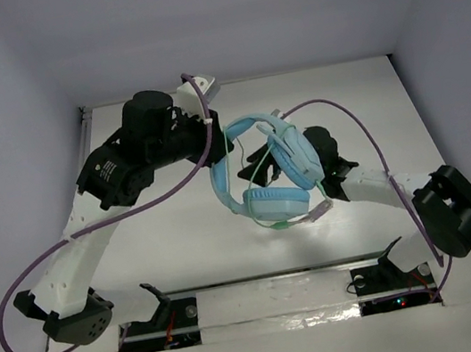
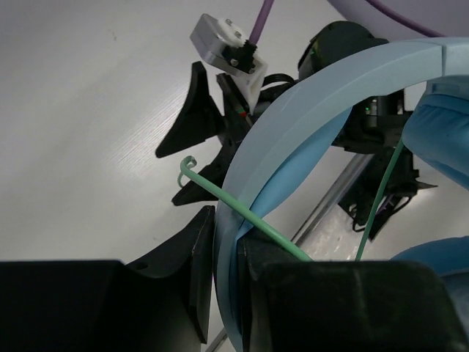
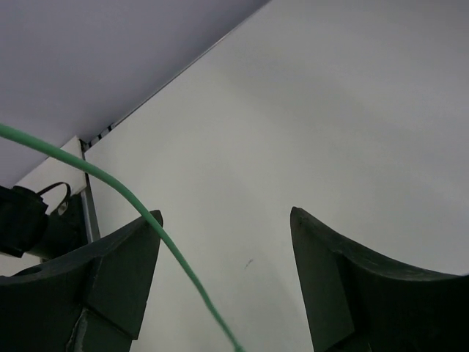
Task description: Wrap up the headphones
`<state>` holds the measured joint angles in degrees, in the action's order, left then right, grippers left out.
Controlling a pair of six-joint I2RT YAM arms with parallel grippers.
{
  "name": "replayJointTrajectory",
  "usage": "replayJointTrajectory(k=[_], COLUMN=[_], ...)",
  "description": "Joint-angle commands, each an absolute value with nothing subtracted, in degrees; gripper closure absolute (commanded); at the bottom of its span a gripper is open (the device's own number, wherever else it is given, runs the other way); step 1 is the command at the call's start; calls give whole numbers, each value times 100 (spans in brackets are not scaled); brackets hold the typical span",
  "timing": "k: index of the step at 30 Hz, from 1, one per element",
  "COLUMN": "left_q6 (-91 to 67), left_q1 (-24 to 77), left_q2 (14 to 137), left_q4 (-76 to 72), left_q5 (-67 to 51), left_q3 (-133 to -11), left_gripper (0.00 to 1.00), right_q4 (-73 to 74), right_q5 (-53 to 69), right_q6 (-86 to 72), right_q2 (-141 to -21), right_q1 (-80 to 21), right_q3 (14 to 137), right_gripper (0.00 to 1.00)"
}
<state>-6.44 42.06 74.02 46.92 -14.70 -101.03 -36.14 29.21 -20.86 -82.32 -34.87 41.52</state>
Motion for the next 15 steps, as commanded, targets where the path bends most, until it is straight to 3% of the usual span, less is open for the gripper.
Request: replayJointTrajectory(k=[1, 8, 12, 15], left_q6=[-1063, -1151, -1160, -1143], left_q1=[4245, 4245, 4245, 4245], left_q2=[7251, 7163, 7154, 7154], left_q4=[4254, 4219, 4219, 4210], left_q5=[-2161, -2382, -2373, -2364], left_q3=[-10171, -9958, -10019, -9923], left_gripper=[100, 100, 100, 100], right_q4=[-3719, -4022, -4763, -5245], right_q5=[3033, 4383, 4561, 4605], right_q6=[-1600, -2080, -2583, -2987], right_q2=[-8025, -8673, -8921, -9087], right_q1=[-3480, -3480, -3480, -3480], right_q3=[4622, 5264, 5282, 5396], right_gripper=[23, 24, 36, 38])
